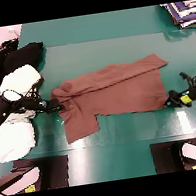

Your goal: Fold the shirts.

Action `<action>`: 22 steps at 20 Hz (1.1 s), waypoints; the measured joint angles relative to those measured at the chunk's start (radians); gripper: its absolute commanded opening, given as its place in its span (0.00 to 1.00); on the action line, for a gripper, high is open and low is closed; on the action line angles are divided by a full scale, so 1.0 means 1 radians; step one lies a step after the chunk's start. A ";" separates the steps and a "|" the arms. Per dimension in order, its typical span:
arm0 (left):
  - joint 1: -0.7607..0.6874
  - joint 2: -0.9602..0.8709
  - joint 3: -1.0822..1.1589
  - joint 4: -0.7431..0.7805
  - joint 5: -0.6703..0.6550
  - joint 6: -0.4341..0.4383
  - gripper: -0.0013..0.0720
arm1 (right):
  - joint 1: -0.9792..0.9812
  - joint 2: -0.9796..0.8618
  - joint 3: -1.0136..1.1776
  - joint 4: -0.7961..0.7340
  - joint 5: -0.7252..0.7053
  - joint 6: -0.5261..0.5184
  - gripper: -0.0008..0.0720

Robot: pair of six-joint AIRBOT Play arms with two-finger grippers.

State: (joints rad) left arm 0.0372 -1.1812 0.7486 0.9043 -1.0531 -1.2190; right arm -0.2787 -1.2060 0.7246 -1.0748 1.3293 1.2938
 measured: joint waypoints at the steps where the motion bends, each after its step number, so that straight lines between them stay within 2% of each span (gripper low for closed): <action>1: 0.000 0.031 0.029 0.022 -0.019 -0.015 0.05 | 0.004 0.027 0.042 0.006 0.019 -0.002 0.03; 4: 0.000 0.150 0.201 0.081 -0.080 -0.066 0.05 | 0.009 0.113 0.234 0.051 0.045 -0.002 0.03; 7: 0.000 0.246 0.480 0.112 -0.109 -0.090 0.05 | 0.009 0.183 0.505 0.099 0.028 -0.001 0.03; 12: 0.000 0.303 1.043 0.135 -0.109 -0.121 0.05 | -0.003 0.235 1.023 0.127 -0.007 0.000 0.03; 15: 0.000 0.311 1.299 0.143 -0.092 -0.161 0.05 | -0.042 0.249 1.259 0.130 0.010 0.015 0.03; 18: 0.000 0.315 1.456 0.139 -0.101 -0.209 0.05 | -0.101 0.302 1.338 0.130 0.043 0.031 0.03; 22: 0.000 0.315 1.519 0.034 -0.124 -0.254 0.05 | -0.159 0.374 1.279 0.131 0.070 0.038 0.03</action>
State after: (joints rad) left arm 0.0376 -0.8658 2.2677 0.9386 -1.1767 -1.4734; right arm -0.4374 -0.8318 2.0033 -0.9436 1.3991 1.3319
